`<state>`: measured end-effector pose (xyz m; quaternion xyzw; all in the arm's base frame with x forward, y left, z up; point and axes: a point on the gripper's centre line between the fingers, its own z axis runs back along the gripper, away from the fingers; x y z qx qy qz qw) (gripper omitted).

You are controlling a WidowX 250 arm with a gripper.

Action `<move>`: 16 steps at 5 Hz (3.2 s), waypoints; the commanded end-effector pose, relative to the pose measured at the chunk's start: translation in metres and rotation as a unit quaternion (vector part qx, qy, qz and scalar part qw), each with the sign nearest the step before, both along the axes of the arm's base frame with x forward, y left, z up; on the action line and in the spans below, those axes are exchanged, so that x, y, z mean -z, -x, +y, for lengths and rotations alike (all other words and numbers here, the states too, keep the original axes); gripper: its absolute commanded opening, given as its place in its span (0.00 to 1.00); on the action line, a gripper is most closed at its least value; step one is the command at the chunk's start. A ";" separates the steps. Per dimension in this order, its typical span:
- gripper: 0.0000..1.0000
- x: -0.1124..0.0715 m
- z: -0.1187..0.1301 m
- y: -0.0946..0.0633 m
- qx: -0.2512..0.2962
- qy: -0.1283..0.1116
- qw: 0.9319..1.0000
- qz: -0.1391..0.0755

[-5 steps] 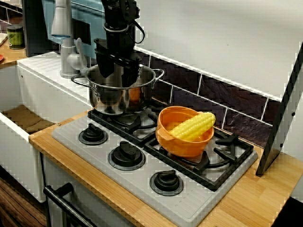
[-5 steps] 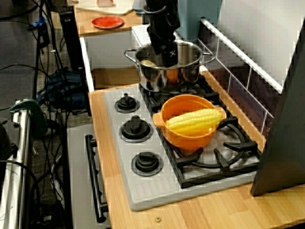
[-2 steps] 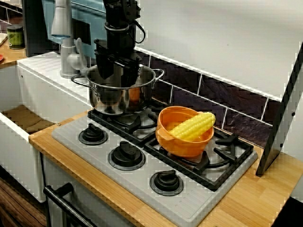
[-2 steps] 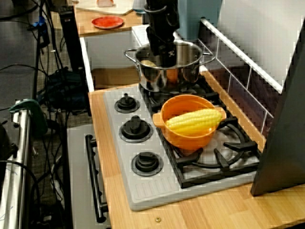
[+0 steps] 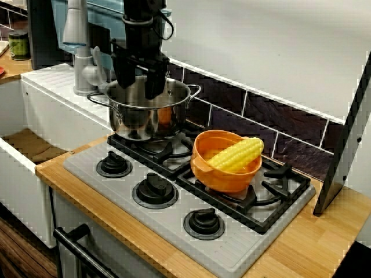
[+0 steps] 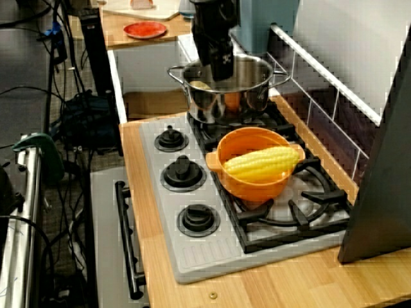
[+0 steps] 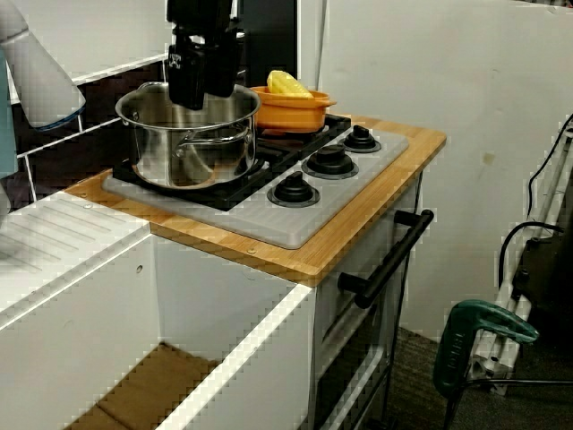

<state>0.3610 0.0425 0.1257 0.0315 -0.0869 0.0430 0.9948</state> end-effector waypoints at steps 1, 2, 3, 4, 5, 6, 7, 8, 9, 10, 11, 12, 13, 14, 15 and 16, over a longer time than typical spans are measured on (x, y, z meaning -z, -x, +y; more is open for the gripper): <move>1.00 -0.052 -0.006 0.001 0.000 0.020 0.999 -0.043; 1.00 -0.053 -0.017 0.003 0.002 0.024 0.999 -0.033; 1.00 -0.052 -0.029 0.006 0.004 0.019 0.999 -0.027; 1.00 -0.055 -0.040 0.011 0.003 0.019 0.999 -0.026; 1.00 -0.058 -0.052 0.016 0.011 0.022 0.999 -0.027; 1.00 -0.058 -0.066 0.020 0.017 0.021 0.999 -0.024; 1.00 -0.056 -0.080 0.023 0.023 0.016 0.999 -0.022; 1.00 -0.054 -0.089 0.024 0.028 0.014 0.999 -0.021; 1.00 -0.052 -0.097 0.023 0.028 0.011 0.999 -0.018; 1.00 -0.049 -0.105 0.020 0.026 0.004 0.999 -0.021; 1.00 -0.043 -0.115 0.018 0.028 -0.009 0.999 -0.022; 1.00 -0.037 -0.128 0.017 0.032 -0.016 0.999 -0.020; 1.00 -0.030 -0.143 0.017 0.039 -0.020 0.999 -0.019; 1.00 -0.021 -0.155 0.015 0.051 -0.024 0.998 -0.013; 1.00 -0.017 -0.162 0.010 0.066 -0.025 0.997 -0.012; 1.00 -0.013 -0.162 0.004 0.081 -0.023 0.996 -0.005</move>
